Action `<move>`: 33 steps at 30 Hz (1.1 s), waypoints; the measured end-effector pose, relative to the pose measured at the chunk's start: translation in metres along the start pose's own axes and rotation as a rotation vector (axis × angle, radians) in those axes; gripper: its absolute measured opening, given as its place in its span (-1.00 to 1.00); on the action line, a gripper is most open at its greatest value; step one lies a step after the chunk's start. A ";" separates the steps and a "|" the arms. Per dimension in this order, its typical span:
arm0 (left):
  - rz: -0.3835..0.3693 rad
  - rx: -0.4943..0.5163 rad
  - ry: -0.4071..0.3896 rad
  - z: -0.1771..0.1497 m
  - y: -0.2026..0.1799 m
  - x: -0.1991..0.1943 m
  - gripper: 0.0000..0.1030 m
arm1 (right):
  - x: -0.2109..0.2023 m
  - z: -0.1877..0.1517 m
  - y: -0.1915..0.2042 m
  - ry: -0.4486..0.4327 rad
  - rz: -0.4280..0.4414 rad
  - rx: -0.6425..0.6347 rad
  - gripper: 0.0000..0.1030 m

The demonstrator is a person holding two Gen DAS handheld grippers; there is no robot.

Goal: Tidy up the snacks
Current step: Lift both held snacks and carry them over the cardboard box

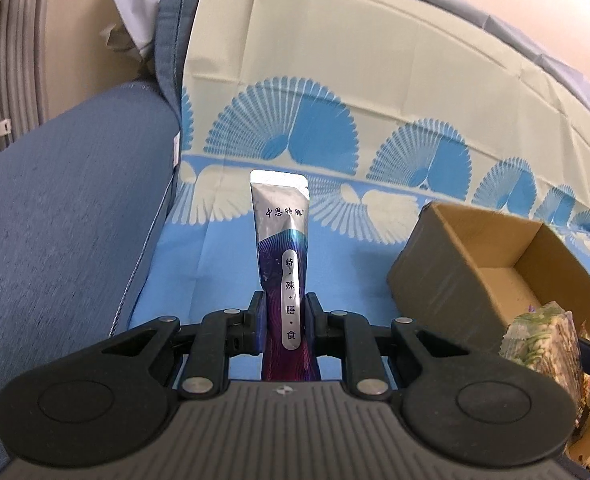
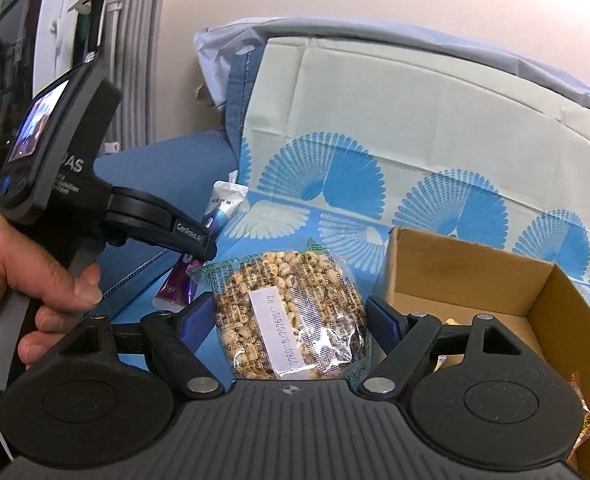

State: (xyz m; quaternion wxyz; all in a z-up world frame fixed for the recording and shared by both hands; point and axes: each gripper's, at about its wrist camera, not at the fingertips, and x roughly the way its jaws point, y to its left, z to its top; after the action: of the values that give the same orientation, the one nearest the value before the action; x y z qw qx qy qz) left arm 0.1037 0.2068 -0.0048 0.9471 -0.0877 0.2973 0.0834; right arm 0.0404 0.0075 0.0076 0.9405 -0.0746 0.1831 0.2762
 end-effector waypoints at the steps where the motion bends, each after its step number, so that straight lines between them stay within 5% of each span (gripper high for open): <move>1: -0.004 0.001 -0.010 0.000 -0.002 -0.001 -0.60 | 0.000 0.000 -0.002 -0.003 -0.003 0.004 0.58; 22: -0.138 0.031 -0.192 0.008 -0.054 -0.021 -0.60 | -0.015 0.007 -0.044 -0.097 -0.140 0.101 0.58; 33: -0.265 0.047 -0.249 0.007 -0.100 -0.025 -0.60 | -0.027 0.005 -0.078 -0.147 -0.284 0.148 0.58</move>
State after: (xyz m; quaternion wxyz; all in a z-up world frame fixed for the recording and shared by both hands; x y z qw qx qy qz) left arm 0.1082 0.1086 0.0274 0.9810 -0.0930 0.1656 -0.0387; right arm 0.0637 -0.0699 0.0253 0.9838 -0.0099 0.1215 0.1311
